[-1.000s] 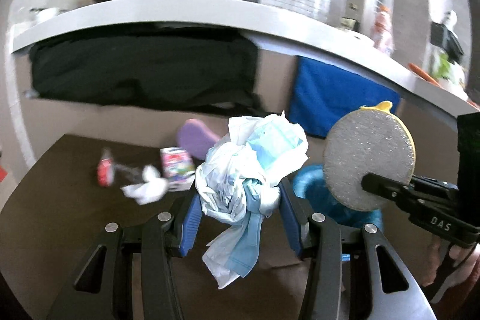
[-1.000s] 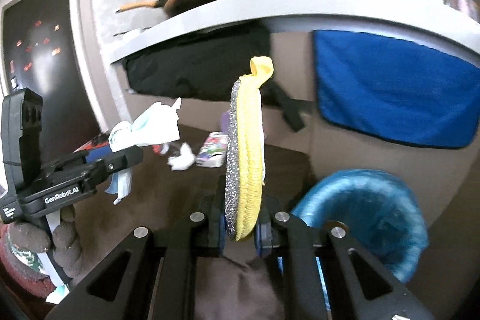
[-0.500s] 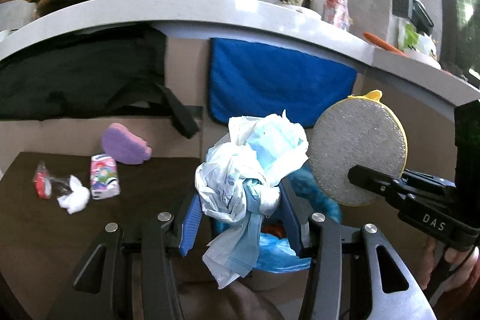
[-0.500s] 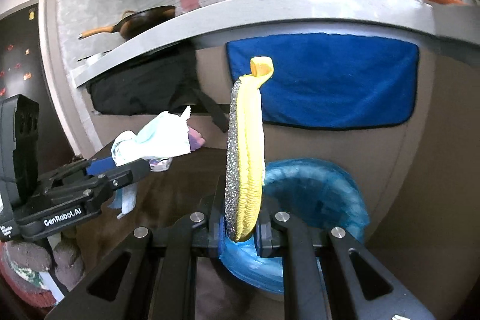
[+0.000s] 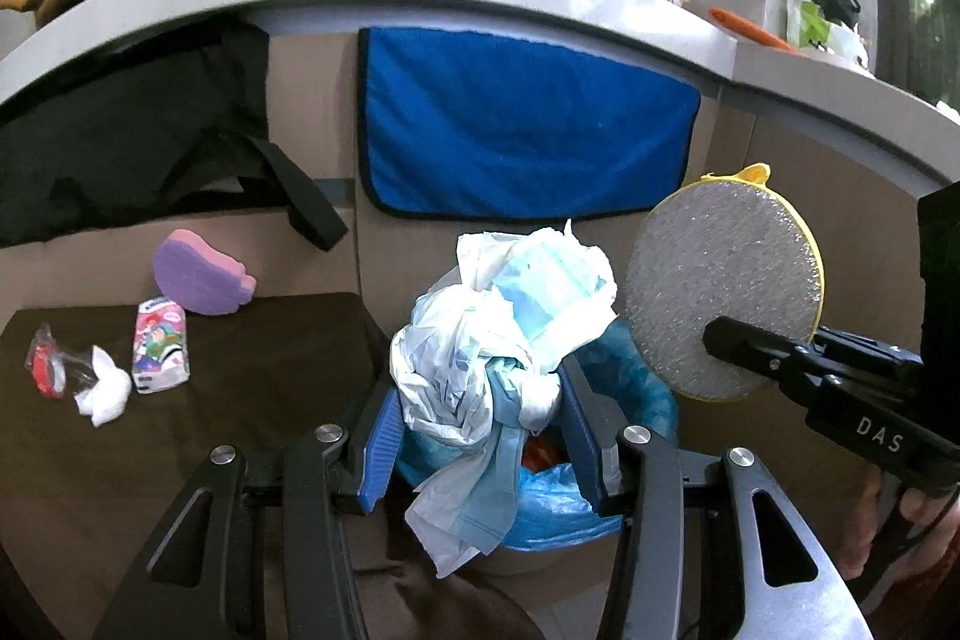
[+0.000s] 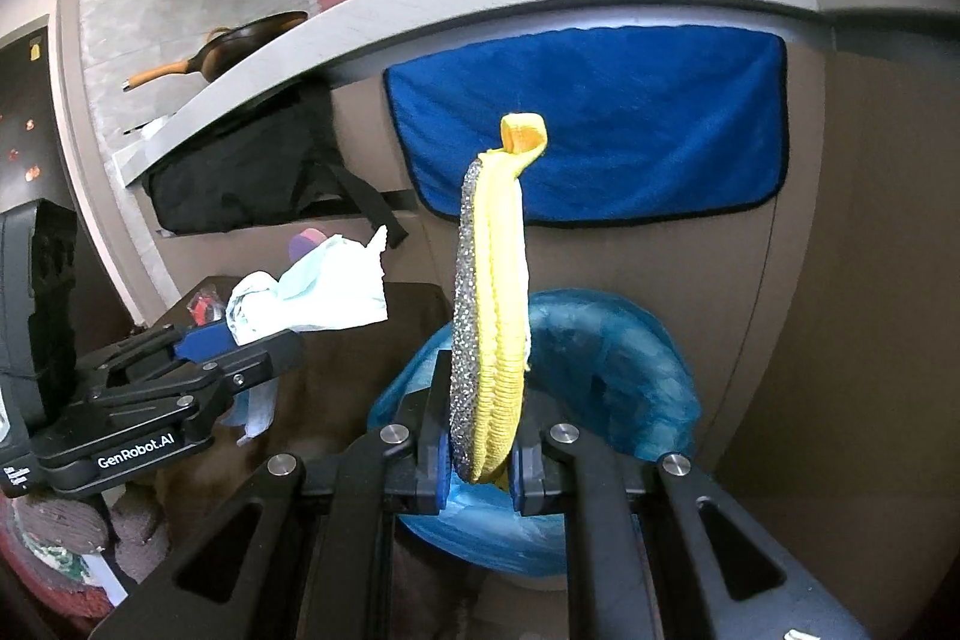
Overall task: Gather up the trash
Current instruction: 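Carry the tissues and sponge over the bin and open both tools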
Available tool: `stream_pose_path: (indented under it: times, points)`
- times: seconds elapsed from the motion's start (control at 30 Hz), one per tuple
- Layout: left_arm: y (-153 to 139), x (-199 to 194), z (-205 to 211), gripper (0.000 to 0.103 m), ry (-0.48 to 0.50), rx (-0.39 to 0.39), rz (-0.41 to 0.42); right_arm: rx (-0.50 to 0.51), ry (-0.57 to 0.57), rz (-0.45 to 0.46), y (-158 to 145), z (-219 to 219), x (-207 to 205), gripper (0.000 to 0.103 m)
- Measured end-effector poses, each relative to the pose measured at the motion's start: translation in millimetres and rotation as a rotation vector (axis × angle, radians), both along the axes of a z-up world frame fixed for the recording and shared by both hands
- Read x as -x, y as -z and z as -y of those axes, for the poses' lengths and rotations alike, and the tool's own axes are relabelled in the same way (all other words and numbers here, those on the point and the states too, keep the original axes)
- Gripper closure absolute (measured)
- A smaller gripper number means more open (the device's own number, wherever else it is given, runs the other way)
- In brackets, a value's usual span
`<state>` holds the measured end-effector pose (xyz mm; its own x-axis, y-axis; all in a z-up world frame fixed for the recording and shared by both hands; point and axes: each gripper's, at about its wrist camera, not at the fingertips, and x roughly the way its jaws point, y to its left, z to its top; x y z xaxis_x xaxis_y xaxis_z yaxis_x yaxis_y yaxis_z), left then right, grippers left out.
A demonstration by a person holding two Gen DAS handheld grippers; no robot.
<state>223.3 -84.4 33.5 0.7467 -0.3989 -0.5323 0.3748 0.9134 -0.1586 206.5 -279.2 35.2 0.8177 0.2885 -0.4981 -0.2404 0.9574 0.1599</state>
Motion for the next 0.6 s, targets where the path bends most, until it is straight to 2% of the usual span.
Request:
stream_pose_path:
  times: [0.33, 0.6]
  points:
    - [15, -19, 15, 0.054, 0.006, -0.011, -0.02, -0.018, 0.026, -0.047, 19, 12, -13, 0.09]
    - [37, -46, 29, 0.054, 0.023, -0.016, -0.072, 0.003, 0.038, -0.073, 33, 13, -35, 0.09]
